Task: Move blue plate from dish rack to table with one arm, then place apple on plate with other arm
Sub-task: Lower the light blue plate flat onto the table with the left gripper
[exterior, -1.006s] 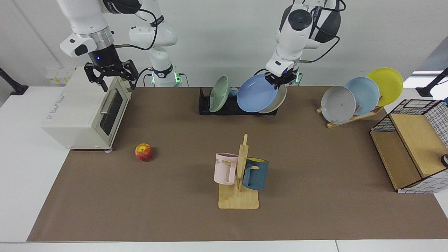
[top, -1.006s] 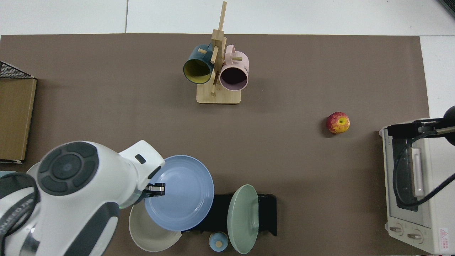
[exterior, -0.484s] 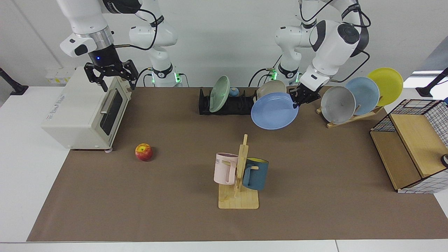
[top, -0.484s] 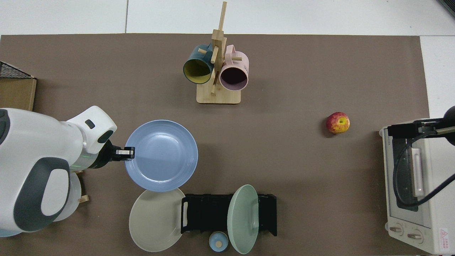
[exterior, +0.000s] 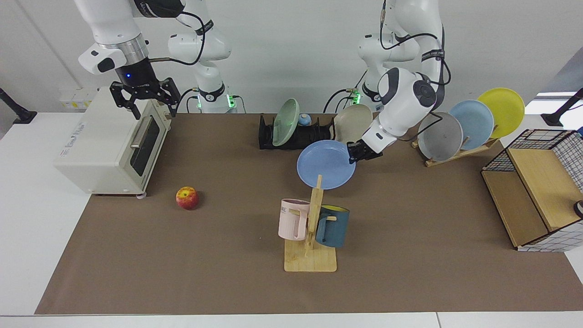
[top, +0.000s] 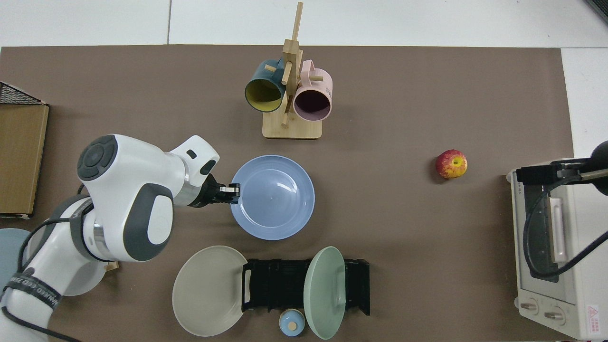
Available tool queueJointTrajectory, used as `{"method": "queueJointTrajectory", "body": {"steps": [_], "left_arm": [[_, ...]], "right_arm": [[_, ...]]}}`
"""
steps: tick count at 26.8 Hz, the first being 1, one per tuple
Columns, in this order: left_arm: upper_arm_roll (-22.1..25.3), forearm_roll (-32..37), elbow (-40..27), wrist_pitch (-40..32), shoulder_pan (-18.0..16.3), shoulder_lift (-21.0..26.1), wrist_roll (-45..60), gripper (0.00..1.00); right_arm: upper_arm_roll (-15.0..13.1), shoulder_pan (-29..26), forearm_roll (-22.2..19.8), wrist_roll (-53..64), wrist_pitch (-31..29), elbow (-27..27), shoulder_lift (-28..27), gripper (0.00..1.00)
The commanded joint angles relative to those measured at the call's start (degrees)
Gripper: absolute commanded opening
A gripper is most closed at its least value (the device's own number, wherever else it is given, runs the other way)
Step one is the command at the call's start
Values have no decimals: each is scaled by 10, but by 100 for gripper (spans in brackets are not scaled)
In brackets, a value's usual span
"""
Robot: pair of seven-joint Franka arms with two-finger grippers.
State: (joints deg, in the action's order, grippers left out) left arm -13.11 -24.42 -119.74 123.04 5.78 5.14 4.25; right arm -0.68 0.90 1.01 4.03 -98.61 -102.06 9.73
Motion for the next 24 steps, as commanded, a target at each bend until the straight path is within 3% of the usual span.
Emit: {"method": "queueJointTrajectory", "body": {"steps": [1,5,13,17,18,19,20,21,24], "left_arm": [[-15,-50,6,32,-1,37,-32,0],[-19,-77,-4,47,3,43,-47,0],[-23,-111,-29,72,6,52,-115,0],[-24,-114,-40,130,37,62,-121,0],[-24,-114,-40,141,39,68,-121,6],[-24,-114,-41,150,41,74,-121,21],[-25,-114,-43,157,47,78,-120,51],[-25,-114,-44,161,49,80,-116,96],[-25,-114,-45,150,42,79,-121,100]], "right_arm": [[5,0,-7,23,1,-4,13,100],[4,-4,-6,88,-23,-15,6,100],[3,-24,-6,65,-70,-67,-25,100],[3,-30,-6,63,-91,-84,-52,100],[3,-32,-6,63,-99,-89,-59,100],[3,-33,-6,63,-112,-95,-70,99],[3,-35,-5,64,-126,-101,-81,100],[3,-37,-5,65,-140,-106,-93,100],[3,-39,-5,68,-180,-122,-121,100]]}}
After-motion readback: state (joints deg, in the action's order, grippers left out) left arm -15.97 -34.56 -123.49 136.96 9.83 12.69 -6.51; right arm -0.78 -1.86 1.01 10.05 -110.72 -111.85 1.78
